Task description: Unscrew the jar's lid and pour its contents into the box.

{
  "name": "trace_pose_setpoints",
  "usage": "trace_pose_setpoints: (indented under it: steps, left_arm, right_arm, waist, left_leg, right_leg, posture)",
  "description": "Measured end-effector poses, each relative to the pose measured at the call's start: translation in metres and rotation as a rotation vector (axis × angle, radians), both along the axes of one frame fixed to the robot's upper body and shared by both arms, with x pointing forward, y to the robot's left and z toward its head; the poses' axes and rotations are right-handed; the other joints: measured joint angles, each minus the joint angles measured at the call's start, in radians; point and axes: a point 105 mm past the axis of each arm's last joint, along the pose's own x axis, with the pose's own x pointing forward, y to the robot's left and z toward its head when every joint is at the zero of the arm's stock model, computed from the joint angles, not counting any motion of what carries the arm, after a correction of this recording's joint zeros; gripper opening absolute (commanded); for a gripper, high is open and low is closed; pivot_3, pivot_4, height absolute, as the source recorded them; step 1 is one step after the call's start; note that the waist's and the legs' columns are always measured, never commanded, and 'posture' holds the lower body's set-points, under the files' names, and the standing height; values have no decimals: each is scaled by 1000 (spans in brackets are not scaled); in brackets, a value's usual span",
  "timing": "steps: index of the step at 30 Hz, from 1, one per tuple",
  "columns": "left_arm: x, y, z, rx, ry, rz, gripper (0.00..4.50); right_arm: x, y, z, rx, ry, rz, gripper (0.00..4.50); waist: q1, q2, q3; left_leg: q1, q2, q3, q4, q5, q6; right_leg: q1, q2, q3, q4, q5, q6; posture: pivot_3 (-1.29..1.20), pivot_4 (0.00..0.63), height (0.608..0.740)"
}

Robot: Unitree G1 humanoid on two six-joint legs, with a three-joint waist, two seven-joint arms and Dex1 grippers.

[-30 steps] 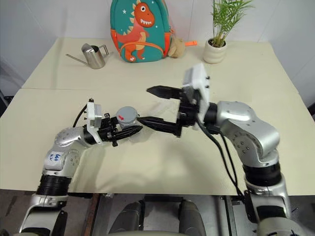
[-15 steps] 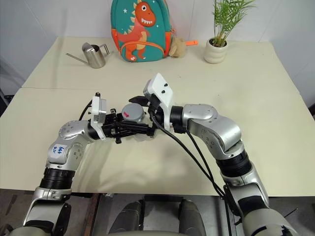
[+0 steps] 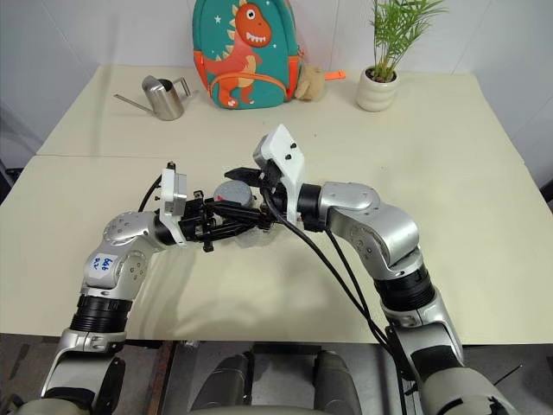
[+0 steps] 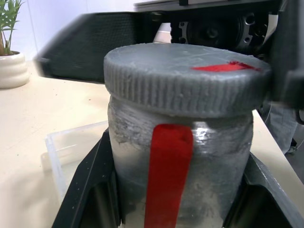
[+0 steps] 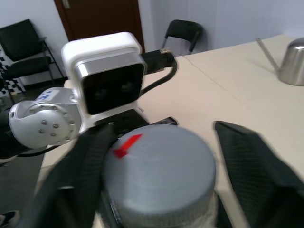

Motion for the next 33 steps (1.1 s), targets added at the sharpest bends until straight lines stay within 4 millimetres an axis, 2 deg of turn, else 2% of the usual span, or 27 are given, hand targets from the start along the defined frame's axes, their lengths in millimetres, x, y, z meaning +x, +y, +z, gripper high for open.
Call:
trace_pose_setpoints:
  steps: [7,12,17,27,30,33]
  left_arm:
    - [-1,-2,5,17,-16,-58,1952]
    - [-16,-8,17,94,-37,-261,1952]
    - [-27,-12,26,92,-15,-394,1952]
    - [-30,-13,25,80,-10,-401,1952]
    - [-30,-10,26,62,-8,-388,1952]
    - [-28,0,23,40,16,-347,1952]
  right_arm:
    - [-3,-4,3,-3,-42,55,2564]
    - [-16,-12,14,-65,-88,306,2564]
    - [-23,-13,29,-141,-93,506,2564]
    - [-23,-12,29,-154,-87,566,2564]
    - [-21,-12,31,-133,-88,552,3558]
    - [-15,-21,42,-105,-121,503,4481]
  waist:
    - [1,0,0]
    - [-1,0,0]
    - [-17,0,0]
    - [-21,0,0]
    - [-22,0,0]
    - [-21,0,0]
  left_leg:
    - [0,0,0,0,0,0]
    - [0,0,0,0,0,0]
    - [0,3,0,0,0,0]
    - [0,4,0,0,0,0]
    - [0,4,0,0,0,0]
    - [0,4,0,0,0,0]
  right_leg:
    - [0,0,0,0,0,0]
    - [0,1,0,0,0,0]
    - [0,3,0,2,0,0]
    - [0,4,1,1,0,0]
    - [0,4,1,2,0,0]
    - [0,4,1,2,0,0]
  posture:
    - [0,150,740]
    - [0,150,740]
    - [0,150,740]
    - [0,150,740]
    - [0,150,740]
    - [0,150,740]
